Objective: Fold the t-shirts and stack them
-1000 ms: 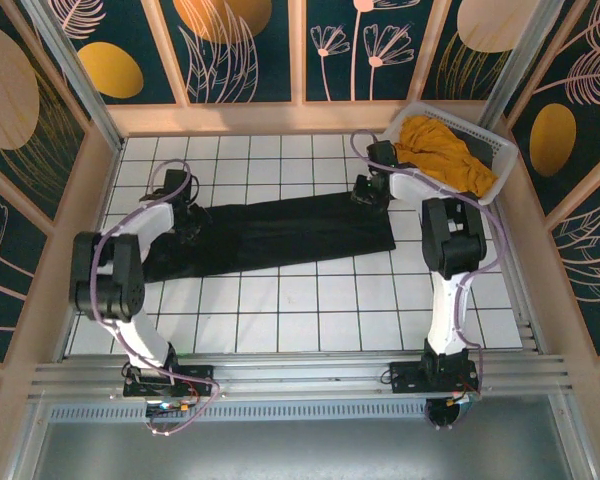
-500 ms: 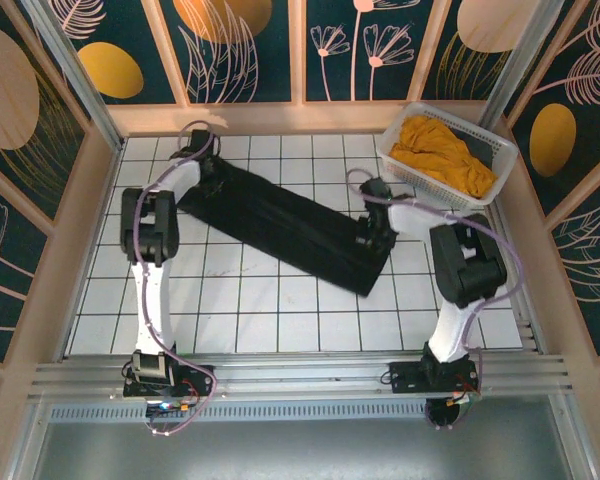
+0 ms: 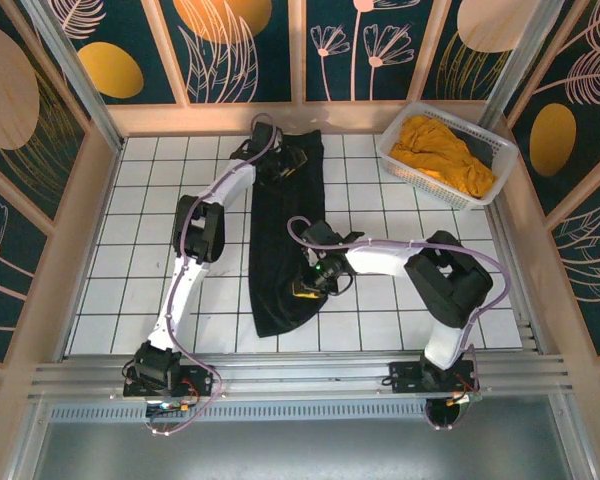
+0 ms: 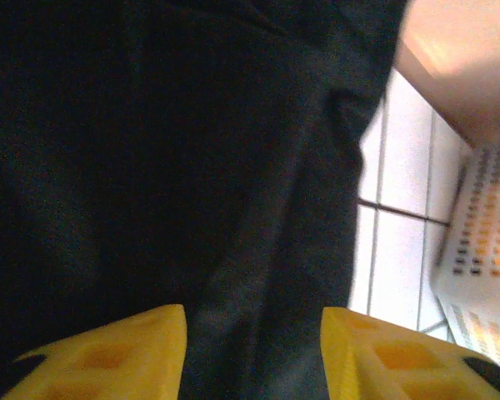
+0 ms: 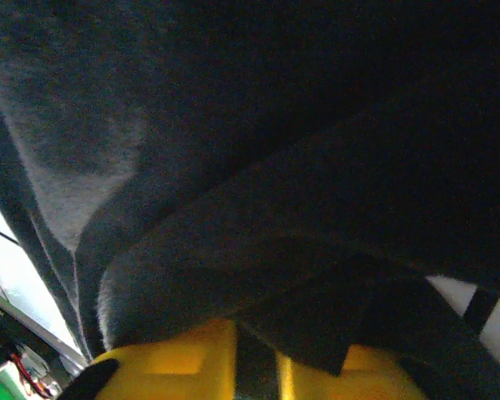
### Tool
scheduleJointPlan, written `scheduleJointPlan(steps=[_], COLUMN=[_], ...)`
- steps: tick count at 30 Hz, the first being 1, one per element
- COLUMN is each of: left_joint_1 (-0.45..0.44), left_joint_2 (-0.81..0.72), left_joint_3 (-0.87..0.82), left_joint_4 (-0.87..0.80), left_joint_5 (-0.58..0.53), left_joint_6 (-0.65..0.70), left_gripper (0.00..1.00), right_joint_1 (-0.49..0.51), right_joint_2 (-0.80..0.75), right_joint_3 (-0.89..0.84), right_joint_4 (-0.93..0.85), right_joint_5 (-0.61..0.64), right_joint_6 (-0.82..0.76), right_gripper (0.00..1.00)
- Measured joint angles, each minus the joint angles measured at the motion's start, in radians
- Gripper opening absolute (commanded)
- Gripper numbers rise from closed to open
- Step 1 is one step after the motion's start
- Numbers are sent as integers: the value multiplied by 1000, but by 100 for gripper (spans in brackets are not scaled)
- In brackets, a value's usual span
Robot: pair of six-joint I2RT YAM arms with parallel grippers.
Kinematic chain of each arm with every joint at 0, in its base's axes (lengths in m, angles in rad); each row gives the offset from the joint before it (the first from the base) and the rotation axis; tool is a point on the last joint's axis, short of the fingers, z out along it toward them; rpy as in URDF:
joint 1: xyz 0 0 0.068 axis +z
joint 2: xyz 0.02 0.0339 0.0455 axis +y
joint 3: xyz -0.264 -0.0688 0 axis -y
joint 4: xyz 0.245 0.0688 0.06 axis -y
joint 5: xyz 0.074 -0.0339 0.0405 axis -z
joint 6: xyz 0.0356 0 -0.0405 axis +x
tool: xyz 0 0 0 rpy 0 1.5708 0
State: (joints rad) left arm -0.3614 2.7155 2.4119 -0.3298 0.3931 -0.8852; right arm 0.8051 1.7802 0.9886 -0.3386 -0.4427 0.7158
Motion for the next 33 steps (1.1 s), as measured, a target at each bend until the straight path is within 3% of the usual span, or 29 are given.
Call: scheduleJointPlan(steps=[5,11,16,23,29,33], left_joint_1=[1,13,-6,-66,-153,-200], left_joint_2=[-170,-708,-1033,-1253,-1392,-1378], left_joint_3=[-159,-676,-1066,-1612,-1775,-1817], left_joint_4=[-26,-12,-78,-288,-340,-303], left_joint_5=[-26,-83,-99,-55,35,92], left_joint_6=[39,100,170,224,196,172], left_gripper=[56,49,46,50,53,52], right_joint_1=[-26,-52,-2,123,142,150], right_joint_2=[-156,-415,-399,-274,-213,-206], right_joint_3=[-26,-175,-224,-221,-177,-168], right_joint_4=[-72,-142,-187,-172,-212,-233], right_joint_5=[94,185,208,193,202,221], right_joint_6=[32,49,23,27,63,93], right_gripper=[37,42,44,43,37,23])
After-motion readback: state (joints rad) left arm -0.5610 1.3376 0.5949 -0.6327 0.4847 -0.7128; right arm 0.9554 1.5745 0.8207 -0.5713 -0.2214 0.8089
